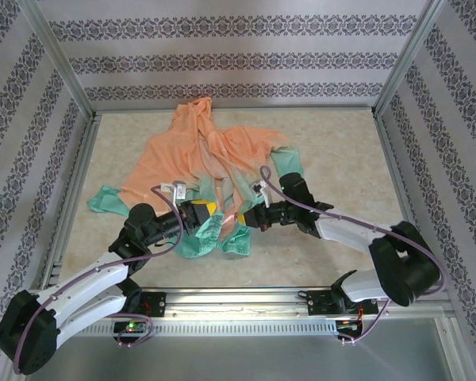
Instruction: Zip up the jacket
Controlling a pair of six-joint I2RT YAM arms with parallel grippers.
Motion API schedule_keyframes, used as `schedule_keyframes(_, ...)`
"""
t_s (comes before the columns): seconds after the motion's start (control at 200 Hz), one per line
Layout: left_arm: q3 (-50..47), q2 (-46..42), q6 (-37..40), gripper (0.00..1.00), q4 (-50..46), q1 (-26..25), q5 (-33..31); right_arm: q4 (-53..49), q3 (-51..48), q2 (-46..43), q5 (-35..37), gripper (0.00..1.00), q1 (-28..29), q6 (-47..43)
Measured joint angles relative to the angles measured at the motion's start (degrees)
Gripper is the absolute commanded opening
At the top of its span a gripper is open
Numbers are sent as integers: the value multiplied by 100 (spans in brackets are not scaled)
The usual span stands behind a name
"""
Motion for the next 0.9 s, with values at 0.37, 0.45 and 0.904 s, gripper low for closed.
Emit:
schedule_keyframes(0.37, -212, 44, -7, 0, -516, 0, -63, -831, -55, -315, 284, 45, 48, 382)
schedule_keyframes(0.45, -212, 44, -4, 0, -511, 0, -7, -1222, 177, -732, 341, 45, 90, 356)
schedule_keyframes(0.904, -203, 151, -4, 0, -461, 0, 422, -1797, 1300, -931, 262, 40, 621, 599)
